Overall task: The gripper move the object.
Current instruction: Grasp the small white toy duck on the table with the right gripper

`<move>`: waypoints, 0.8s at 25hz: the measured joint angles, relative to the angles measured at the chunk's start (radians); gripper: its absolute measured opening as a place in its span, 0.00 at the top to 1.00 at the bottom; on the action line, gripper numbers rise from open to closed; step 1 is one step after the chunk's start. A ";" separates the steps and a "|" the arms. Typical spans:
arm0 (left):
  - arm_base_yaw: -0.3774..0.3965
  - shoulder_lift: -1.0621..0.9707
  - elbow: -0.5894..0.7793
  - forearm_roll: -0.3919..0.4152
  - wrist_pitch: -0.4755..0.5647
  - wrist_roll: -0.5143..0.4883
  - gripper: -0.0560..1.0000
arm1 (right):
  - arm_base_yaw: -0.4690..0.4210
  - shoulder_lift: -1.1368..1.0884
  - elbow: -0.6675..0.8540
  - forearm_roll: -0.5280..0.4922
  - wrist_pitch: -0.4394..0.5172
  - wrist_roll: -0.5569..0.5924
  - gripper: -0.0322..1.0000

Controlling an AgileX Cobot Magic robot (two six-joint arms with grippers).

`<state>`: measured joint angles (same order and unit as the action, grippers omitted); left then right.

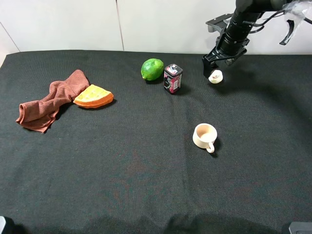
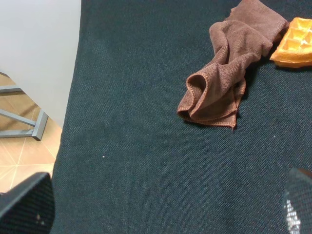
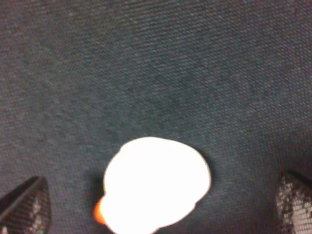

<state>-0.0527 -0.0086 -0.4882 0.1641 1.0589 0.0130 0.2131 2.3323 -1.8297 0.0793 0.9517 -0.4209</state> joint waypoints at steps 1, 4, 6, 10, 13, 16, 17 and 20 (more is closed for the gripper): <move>0.000 0.000 0.000 0.000 0.000 0.000 0.01 | -0.003 0.005 0.000 0.000 0.000 0.000 0.30; 0.000 0.000 0.000 0.000 0.000 0.000 0.01 | -0.005 0.024 0.000 0.001 0.000 -0.005 0.30; 0.000 0.000 0.000 0.000 0.000 0.000 0.01 | -0.005 0.033 0.000 0.002 0.000 -0.007 0.30; 0.000 0.000 0.000 0.000 0.000 0.000 0.01 | -0.005 0.037 0.000 0.004 -0.001 -0.010 0.30; 0.000 0.000 0.000 0.000 0.000 0.000 0.01 | -0.005 0.037 0.000 0.005 -0.010 -0.014 0.30; 0.000 0.000 0.000 0.000 0.000 0.000 0.01 | -0.005 0.039 0.000 0.007 -0.015 -0.014 0.30; 0.000 0.000 0.000 0.000 0.000 0.000 0.01 | -0.005 0.040 0.000 0.007 -0.018 -0.014 0.30; 0.000 0.000 0.000 0.000 0.000 0.000 0.01 | -0.005 0.048 0.000 0.007 -0.019 -0.014 0.30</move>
<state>-0.0527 -0.0086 -0.4882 0.1641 1.0589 0.0130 0.2081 2.3807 -1.8297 0.0864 0.9324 -0.4349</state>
